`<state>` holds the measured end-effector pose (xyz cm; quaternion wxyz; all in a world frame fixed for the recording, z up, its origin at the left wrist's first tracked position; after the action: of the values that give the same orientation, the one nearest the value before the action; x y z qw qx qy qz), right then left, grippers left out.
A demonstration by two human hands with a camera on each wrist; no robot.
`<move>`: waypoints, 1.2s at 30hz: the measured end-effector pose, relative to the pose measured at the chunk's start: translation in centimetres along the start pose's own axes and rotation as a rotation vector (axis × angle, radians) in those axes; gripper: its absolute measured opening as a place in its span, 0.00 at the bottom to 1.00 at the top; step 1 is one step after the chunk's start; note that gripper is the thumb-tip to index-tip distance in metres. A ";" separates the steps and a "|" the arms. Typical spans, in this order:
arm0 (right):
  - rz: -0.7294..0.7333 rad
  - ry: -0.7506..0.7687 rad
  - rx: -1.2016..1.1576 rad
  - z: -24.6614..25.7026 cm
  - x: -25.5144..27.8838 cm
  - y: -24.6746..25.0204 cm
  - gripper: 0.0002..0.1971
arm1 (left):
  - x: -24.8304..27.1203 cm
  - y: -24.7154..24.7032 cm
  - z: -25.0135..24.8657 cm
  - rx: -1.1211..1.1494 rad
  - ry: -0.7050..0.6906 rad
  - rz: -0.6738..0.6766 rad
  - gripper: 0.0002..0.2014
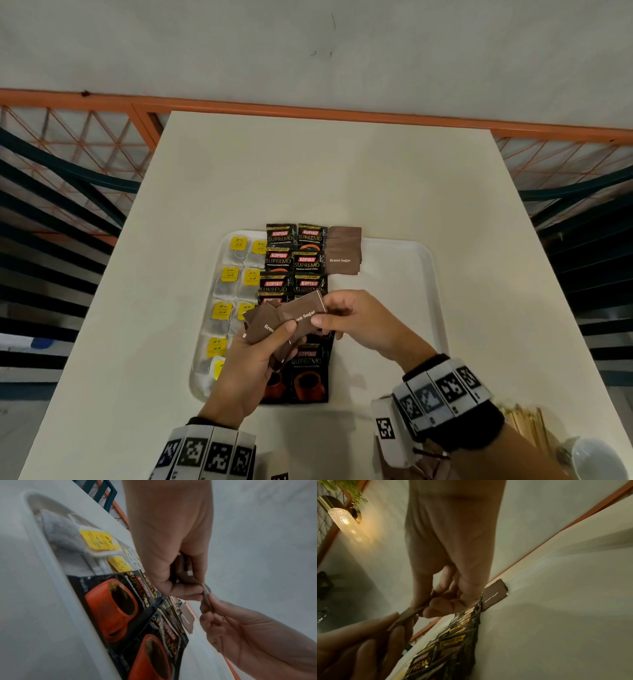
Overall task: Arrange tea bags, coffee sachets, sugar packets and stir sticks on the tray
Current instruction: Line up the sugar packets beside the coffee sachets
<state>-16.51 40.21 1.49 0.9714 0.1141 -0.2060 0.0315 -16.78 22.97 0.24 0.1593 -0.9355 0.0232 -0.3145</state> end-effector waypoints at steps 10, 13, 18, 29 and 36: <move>-0.507 -0.112 -0.135 -2.5 -2.0 4.1 0.08 | -0.1 0.6 -0.1 0.097 0.050 0.039 0.15; -0.589 -0.150 -0.045 -3.3 -2.9 4.5 0.11 | -0.2 0.6 0.2 0.036 0.025 -0.008 0.14; -0.665 -0.168 0.056 -3.6 -3.9 4.3 0.06 | -0.2 0.5 0.4 0.046 -0.004 -0.006 0.11; -0.750 -0.135 0.135 -3.8 -4.2 3.3 0.14 | -0.2 0.0 0.6 0.074 -0.025 0.001 0.11; -0.397 -0.031 0.193 0.1 -0.6 -0.1 0.14 | 0.1 -0.4 0.4 0.036 -0.052 -0.004 0.14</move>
<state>-17.05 40.11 1.29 0.9399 0.2452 -0.1902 -0.1427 -16.48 23.47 0.19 0.1763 -0.9403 0.0116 -0.2908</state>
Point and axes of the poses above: each hand's wrist, its own x-axis away from the middle knuckle, its own y-axis out of the back of the hand, z = x × y, the point moved 2 cm from there along -x, towards the middle knuckle, and after that the axes turned 7 degrees about -z, right-handed, at the moved point
